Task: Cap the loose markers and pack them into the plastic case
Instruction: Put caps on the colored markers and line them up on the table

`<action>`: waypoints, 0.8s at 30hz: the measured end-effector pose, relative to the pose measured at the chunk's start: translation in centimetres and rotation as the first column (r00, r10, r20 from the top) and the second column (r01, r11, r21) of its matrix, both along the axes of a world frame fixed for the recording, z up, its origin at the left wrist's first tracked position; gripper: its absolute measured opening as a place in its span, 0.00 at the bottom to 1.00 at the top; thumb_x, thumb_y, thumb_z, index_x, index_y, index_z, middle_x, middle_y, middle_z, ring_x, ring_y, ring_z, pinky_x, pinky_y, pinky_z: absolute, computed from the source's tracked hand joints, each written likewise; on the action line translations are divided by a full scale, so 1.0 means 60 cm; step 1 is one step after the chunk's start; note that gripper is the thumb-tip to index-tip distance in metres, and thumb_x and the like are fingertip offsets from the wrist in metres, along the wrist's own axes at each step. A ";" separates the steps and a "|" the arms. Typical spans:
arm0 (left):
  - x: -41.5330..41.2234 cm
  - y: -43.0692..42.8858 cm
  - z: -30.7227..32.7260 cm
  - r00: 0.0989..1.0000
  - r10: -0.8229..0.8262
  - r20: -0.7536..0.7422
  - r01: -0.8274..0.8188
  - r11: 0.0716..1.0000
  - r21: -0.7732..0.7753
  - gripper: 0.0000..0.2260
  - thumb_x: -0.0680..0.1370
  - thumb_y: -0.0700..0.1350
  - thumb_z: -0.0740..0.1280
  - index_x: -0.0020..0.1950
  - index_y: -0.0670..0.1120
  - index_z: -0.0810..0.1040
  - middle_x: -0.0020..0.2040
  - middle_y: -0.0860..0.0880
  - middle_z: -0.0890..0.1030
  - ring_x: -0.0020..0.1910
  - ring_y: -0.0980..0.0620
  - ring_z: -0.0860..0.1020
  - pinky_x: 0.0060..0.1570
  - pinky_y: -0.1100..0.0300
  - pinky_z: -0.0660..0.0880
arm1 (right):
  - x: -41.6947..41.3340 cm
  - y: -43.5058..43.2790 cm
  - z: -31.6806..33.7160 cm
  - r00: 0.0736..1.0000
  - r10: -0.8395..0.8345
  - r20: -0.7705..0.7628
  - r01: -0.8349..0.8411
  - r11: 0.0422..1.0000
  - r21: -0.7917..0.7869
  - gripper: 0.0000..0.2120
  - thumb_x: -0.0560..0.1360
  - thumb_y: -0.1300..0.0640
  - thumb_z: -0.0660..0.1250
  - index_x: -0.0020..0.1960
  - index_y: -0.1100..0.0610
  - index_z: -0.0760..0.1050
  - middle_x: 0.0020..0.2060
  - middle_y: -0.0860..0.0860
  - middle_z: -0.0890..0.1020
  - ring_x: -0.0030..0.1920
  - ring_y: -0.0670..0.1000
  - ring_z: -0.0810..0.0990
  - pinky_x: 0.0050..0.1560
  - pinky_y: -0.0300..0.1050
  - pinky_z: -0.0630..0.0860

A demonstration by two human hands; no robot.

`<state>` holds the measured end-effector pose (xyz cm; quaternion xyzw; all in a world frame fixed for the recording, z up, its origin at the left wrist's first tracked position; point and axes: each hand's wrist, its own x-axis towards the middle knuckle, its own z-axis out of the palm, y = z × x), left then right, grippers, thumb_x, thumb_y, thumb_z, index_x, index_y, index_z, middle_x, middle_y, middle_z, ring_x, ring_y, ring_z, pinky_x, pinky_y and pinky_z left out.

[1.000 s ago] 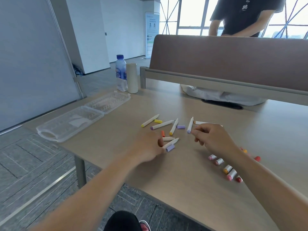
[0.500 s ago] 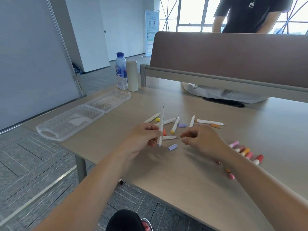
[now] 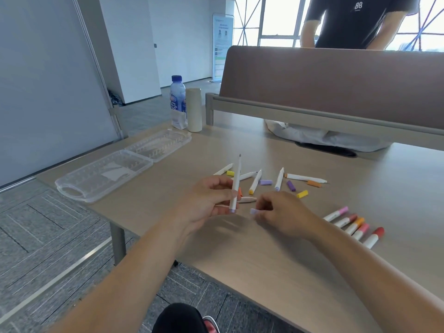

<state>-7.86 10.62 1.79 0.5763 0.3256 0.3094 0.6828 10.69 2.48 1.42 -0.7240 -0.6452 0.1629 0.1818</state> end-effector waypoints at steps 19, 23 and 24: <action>0.061 -0.009 0.002 0.997 0.034 -0.071 -0.028 0.996 0.082 0.08 0.76 0.30 0.67 0.55 0.32 0.76 0.49 0.35 0.83 0.36 0.51 0.84 0.35 0.57 0.82 | 0.080 0.018 -0.016 0.991 -0.130 0.040 0.129 0.992 0.012 0.08 0.74 0.44 0.71 0.40 0.46 0.77 0.36 0.43 0.79 0.41 0.47 0.78 0.43 0.45 0.75; 0.061 0.010 0.006 0.997 0.007 -0.071 0.000 0.996 0.091 0.08 0.76 0.31 0.68 0.55 0.36 0.78 0.50 0.37 0.84 0.42 0.47 0.84 0.41 0.52 0.83 | 0.085 0.046 -0.004 0.987 -0.158 0.018 0.156 0.983 0.092 0.05 0.77 0.53 0.69 0.42 0.49 0.79 0.37 0.40 0.78 0.42 0.49 0.79 0.42 0.43 0.73; 0.062 0.015 0.007 0.997 -0.002 -0.071 0.008 0.996 0.090 0.08 0.76 0.31 0.68 0.55 0.37 0.78 0.49 0.37 0.84 0.42 0.46 0.84 0.42 0.51 0.82 | 0.087 0.056 0.003 0.983 -0.181 0.026 0.177 0.977 0.117 0.05 0.78 0.53 0.68 0.43 0.50 0.80 0.38 0.42 0.79 0.43 0.49 0.78 0.41 0.43 0.72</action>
